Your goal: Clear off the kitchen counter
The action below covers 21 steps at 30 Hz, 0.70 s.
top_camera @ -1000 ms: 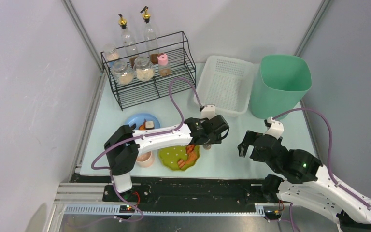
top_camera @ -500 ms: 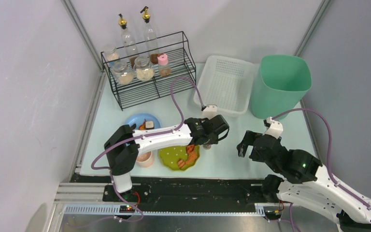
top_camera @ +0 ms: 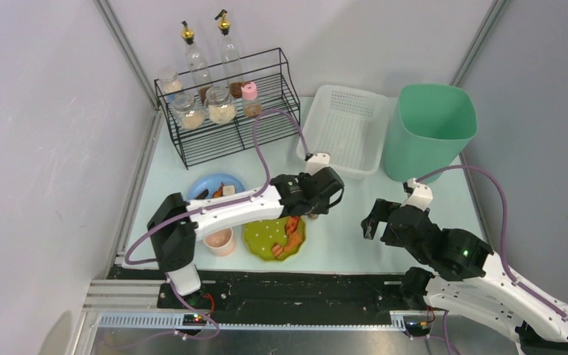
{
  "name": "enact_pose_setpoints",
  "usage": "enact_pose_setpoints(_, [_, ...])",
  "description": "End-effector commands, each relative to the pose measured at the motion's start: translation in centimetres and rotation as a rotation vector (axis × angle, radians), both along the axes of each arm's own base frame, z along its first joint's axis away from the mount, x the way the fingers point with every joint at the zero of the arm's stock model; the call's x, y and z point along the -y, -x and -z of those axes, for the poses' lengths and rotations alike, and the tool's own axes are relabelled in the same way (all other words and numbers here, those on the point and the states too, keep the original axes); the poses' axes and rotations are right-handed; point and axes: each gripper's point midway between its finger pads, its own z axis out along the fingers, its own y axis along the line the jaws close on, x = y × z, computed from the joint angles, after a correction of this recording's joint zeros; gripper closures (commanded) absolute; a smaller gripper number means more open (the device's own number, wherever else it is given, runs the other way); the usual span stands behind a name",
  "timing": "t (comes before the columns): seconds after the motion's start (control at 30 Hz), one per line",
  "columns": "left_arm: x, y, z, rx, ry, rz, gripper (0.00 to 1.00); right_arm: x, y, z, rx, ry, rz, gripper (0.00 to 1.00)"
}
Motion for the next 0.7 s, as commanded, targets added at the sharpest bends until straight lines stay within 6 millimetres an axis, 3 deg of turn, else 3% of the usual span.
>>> enact_pose_setpoints(0.0, [-1.2, -1.3, -6.6, 0.117, 0.096, 0.01, 0.96, -0.6, -0.4, -0.6, 0.027, -0.02, -0.013, 0.01])
enact_pose_setpoints(0.23, [-3.6, -3.7, -11.9, 0.19, 0.176, -0.034, 0.97, -1.0, -0.4, -1.0, 0.039, -0.041, -0.031, 0.01])
enact_pose_setpoints(0.43, [-5.8, -7.5, -16.1, 0.228, 0.258, -0.094, 0.96, -1.3, -0.4, -1.2, 0.045, -0.055, -0.044, 0.01])
enact_pose_setpoints(0.53, [-7.0, -9.8, -19.2, 0.277, 0.299, -0.139, 0.94, -1.6, -0.4, -1.3, 0.046, -0.059, -0.062, 0.01])
enact_pose_setpoints(0.57, [-7.1, -10.4, -19.2, 0.278, 0.291, -0.146, 0.93, -1.7, -0.3, -1.3, 0.045, -0.06, -0.068, 0.01])
enact_pose_setpoints(0.6, [-7.7, -11.3, -20.7, 0.302, 0.311, -0.165, 0.93, -1.8, -0.4, -1.4, 0.048, -0.064, -0.07, 0.01])
enact_pose_setpoints(0.63, [-7.8, -12.0, -20.5, 0.298, 0.298, -0.174, 0.92, -1.9, -0.3, -1.4, 0.047, -0.066, -0.075, 0.01])
enact_pose_setpoints(0.67, [-8.4, -12.9, -21.6, 0.313, 0.305, -0.193, 0.92, -2.0, -0.3, -1.5, 0.049, -0.071, -0.078, 0.01])
